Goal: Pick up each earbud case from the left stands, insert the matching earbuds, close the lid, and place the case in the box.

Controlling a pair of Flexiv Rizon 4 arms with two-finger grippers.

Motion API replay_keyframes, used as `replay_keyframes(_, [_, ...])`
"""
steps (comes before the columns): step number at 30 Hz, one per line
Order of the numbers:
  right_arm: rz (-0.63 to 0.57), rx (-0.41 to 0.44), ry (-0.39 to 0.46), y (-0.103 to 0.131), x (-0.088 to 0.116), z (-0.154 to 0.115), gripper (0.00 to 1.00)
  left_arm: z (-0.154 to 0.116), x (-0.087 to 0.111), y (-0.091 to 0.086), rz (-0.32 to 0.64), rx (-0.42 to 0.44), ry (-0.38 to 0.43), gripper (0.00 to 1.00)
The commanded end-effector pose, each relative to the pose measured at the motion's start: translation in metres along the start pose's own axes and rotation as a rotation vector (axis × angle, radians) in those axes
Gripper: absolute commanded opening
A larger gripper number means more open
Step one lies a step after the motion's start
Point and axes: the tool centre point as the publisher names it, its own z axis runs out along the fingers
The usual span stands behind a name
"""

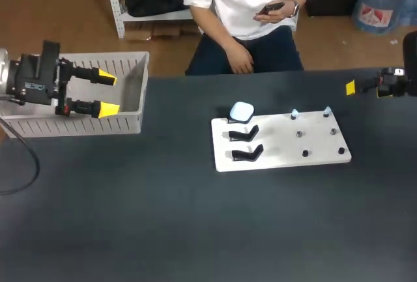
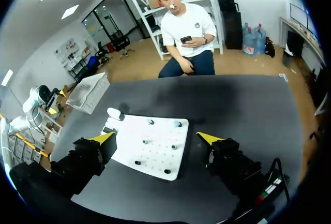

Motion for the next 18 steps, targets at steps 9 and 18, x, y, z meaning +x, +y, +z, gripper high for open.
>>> replay_keyframes(9, [0.0, 0.0, 0.0, 0.0, 0.0, 0.0, 1.0, 0.085, -0.008, 0.011, 0.031, -0.026, 0.102, 1.0])
replay_keyframes(18, [0.0, 0.0, 0.0, 0.0, 0.0, 0.0, 1.0, 0.145, -0.004, 0.028, 0.068, 0.022, 0.098, 1.0])
